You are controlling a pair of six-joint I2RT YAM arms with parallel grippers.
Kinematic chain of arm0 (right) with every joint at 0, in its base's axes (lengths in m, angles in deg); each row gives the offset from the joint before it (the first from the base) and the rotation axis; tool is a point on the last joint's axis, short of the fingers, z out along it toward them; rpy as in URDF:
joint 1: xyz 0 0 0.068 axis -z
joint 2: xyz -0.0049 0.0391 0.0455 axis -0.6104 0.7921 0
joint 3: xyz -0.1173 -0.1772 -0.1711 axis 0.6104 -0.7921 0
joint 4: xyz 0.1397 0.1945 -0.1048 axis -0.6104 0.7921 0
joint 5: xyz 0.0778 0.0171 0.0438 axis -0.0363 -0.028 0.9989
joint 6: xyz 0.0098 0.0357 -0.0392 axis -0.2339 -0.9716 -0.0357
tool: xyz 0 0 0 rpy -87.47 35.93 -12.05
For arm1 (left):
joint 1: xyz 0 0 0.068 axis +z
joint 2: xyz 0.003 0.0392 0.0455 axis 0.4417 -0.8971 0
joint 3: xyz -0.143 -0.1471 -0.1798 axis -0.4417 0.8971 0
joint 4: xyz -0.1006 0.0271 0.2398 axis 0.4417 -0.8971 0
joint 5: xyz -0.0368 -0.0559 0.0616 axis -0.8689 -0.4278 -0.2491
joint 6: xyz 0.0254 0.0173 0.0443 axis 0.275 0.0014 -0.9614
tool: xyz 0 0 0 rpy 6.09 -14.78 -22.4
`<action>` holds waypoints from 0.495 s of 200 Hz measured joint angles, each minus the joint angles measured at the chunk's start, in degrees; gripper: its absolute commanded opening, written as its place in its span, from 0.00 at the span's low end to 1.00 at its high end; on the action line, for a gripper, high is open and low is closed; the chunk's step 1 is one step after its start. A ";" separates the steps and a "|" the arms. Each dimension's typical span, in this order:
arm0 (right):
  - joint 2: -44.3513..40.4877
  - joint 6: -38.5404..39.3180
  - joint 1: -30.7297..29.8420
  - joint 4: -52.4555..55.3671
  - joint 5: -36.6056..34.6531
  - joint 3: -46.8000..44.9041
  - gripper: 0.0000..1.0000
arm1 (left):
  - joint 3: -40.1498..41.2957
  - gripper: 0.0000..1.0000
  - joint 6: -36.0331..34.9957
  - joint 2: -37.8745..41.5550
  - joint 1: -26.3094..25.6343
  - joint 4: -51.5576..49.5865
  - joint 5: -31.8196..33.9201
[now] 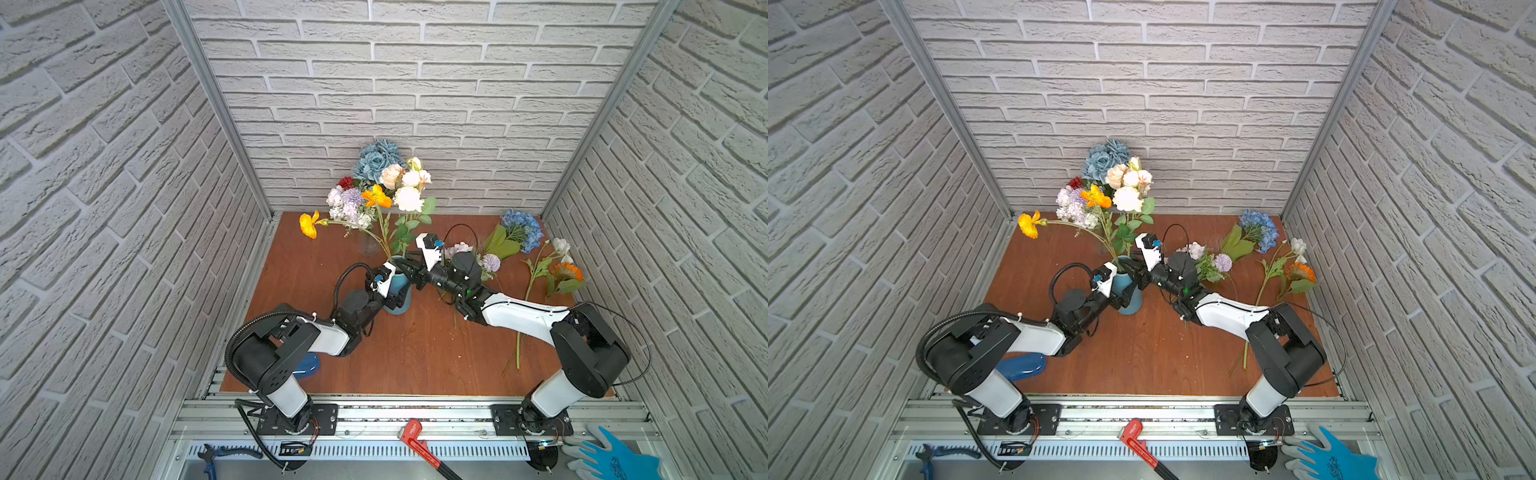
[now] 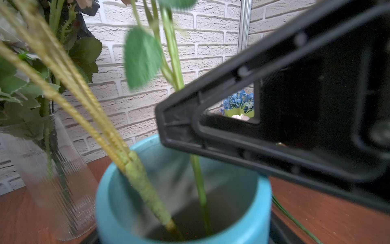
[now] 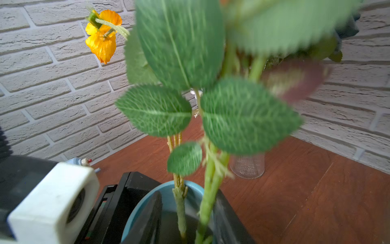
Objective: Arrange flowers in a vase
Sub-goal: Place the flower in the vase.
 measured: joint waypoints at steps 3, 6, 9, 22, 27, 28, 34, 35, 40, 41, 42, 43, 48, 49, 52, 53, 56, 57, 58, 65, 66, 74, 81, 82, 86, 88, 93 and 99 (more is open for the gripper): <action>-0.28 0.00 -0.02 0.42 -0.02 -0.07 0.50 | 0.00 0.00 0.00 0.00 0.00 0.00 0.07; -0.68 -0.20 0.00 0.85 -0.09 -0.15 0.50 | 0.00 0.00 0.00 0.00 0.00 0.00 0.09; -1.01 -0.07 -0.02 1.18 -0.20 -0.26 0.50 | 0.00 0.00 0.00 0.00 0.00 0.00 0.11; -2.99 -0.22 -0.02 2.69 -0.26 -0.98 0.51 | 0.00 0.00 -0.02 0.00 -0.02 0.00 0.17; -3.91 -0.26 -0.02 3.61 -0.31 -1.25 0.51 | 0.00 0.00 0.00 0.00 -0.04 0.00 0.20; -4.13 -0.26 -0.02 3.85 -0.28 -1.31 0.51 | 0.00 0.00 -0.02 0.00 -0.04 0.00 0.20; -5.20 -0.28 -0.02 4.87 -0.35 -1.60 0.51 | 0.00 0.00 -0.02 0.00 -0.07 0.00 0.26; -5.46 -0.31 -0.02 5.14 -0.33 -1.66 0.51 | 0.00 0.00 -0.02 0.00 -0.07 0.00 0.26; -6.54 -0.26 -0.02 6.23 -0.42 -1.90 0.51 | 0.00 0.00 -0.02 0.00 -0.09 0.00 0.28; -6.82 -0.31 -0.02 6.62 -0.44 -1.97 0.51 | 0.00 0.00 -0.02 0.00 -0.09 0.00 0.31; -6.97 -0.33 -0.02 6.80 -0.44 -1.97 0.51 | 0.00 0.00 -0.04 0.00 -0.11 0.02 0.31; -7.32 -0.28 -0.02 7.17 -0.39 -2.03 0.51 | 0.00 0.00 -0.04 0.00 -0.11 0.00 0.31; -8.55 -0.31 -0.02 8.59 -0.57 -2.29 0.51 | 0.00 0.00 -0.07 0.00 -0.13 0.00 0.33; -8.72 -0.31 -0.02 8.76 -0.55 -2.36 0.51 | 0.00 0.00 -0.04 0.00 -0.13 0.00 0.33; -9.68 -0.24 -0.02 9.77 -0.74 -2.58 0.51 | 0.00 0.00 -0.04 0.00 -0.13 0.00 0.35; -9.86 -0.24 -0.02 9.99 -0.76 -2.62 0.51 | 0.00 0.00 -0.07 0.00 -0.13 0.00 0.35; -10.62 -0.24 -0.04 10.93 -0.87 -2.78 0.51 | 0.00 0.00 -0.09 0.00 -0.15 0.00 0.37; -11.08 -0.24 -0.02 11.43 -1.01 -2.84 0.51 | 0.00 0.00 -0.09 0.00 -0.15 0.00 0.39; -11.32 -0.24 -0.02 11.72 -1.07 -2.89 0.51 | 0.00 0.00 -0.09 0.00 -0.15 0.00 0.42; -13.55 -0.31 -0.04 14.36 -2.10 -3.21 0.52 | 0.00 0.00 -0.09 0.00 -0.24 0.00 0.52; -13.77 -0.31 -0.04 14.64 -2.23 -3.23 0.52 | 0.00 0.00 -0.09 0.00 -0.26 0.00 0.52; -16.55 -0.24 -0.02 18.25 -3.48 -3.43 0.52 | 0.00 0.00 -0.13 0.00 -0.33 0.00 0.61; -18.82 -0.09 0.07 21.29 -4.70 -3.52 0.52 | 0.00 0.00 -0.15 0.00 -0.35 0.00 0.72; -19.26 -0.07 0.09 21.86 -4.94 -3.54 0.52 | 0.00 0.00 -0.15 0.00 -0.35 0.00 0.74; -20.50 0.15 0.17 23.39 -5.60 -3.56 0.52 | 0.00 0.00 -0.15 0.00 -0.35 0.00 0.76; -21.16 0.24 0.24 24.28 -5.90 -3.56 0.52 | 0.00 0.00 -0.15 0.02 -0.35 0.00 0.79; -22.86 0.46 0.46 26.45 -6.95 -3.58 0.52 | 0.00 0.00 -0.15 0.02 -0.37 0.00 0.87; -24.48 0.70 0.72 28.55 -7.93 -3.58 0.52 | 0.00 0.00 -0.15 0.02 -0.37 -0.02 0.92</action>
